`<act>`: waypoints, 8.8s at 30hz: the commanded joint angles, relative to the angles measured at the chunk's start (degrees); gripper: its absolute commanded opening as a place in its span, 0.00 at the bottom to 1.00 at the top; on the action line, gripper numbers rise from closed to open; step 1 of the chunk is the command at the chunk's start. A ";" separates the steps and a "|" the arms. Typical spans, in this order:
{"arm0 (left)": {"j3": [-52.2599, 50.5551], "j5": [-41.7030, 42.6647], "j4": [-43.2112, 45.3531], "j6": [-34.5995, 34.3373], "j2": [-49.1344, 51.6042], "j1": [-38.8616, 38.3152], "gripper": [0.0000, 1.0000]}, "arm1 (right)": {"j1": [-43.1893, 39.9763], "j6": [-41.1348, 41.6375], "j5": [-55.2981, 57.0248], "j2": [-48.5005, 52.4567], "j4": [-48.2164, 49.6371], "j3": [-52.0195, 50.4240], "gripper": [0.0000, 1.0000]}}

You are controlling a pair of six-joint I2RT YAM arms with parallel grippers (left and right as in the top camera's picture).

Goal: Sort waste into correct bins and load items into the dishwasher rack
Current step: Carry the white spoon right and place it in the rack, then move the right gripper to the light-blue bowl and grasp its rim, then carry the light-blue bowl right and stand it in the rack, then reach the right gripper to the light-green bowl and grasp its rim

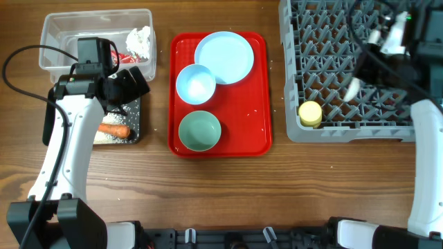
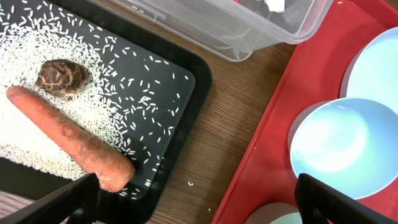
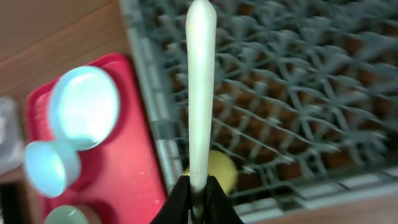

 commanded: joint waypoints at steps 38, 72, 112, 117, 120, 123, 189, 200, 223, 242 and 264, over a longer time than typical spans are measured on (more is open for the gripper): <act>0.57 -0.52 -1.14 -0.79 -0.44 0.15 1.00 | -6.34 50.01 20.04 2.97 19.10 -31.58 0.93; 0.57 1.62 -0.02 -0.79 -0.44 0.15 1.00 | 33.16 4.50 2.69 9.49 52.63 -19.26 0.86; 0.57 1.60 -0.04 -0.76 -0.44 0.15 1.00 | 30.45 -1.95 7.06 14.10 51.49 -15.50 0.04; 0.57 1.60 -0.04 -0.76 -0.44 0.15 1.00 | 25.97 -2.64 27.08 5.03 51.30 -15.50 0.04; 0.57 1.60 -0.04 -0.76 -0.44 0.15 1.00 | 24.33 -2.73 40.74 3.98 51.47 -15.50 0.04; 0.57 1.60 -0.04 -0.76 -0.44 0.15 1.00 | 22.27 -6.21 47.80 5.79 51.34 -15.54 0.04; 0.57 1.60 -0.04 -0.76 -0.44 0.15 1.00 | 22.97 -35.63 59.19 32.63 68.24 -15.56 0.63; 0.57 1.60 -0.04 -0.76 -0.44 0.15 1.00 | 28.68 -35.58 60.78 29.51 68.02 -15.54 1.00; 0.57 1.60 -0.04 -0.76 -0.44 0.15 1.00 | 39.30 -7.32 -6.40 16.41 35.19 -15.56 1.00; 0.57 1.60 -0.04 -0.76 -0.44 0.15 1.00 | 39.63 -13.57 -10.25 28.92 33.38 -18.80 0.66; 0.57 1.60 -0.04 -0.74 -0.44 0.15 1.00 | 33.11 -11.39 6.36 18.29 24.68 -10.34 0.04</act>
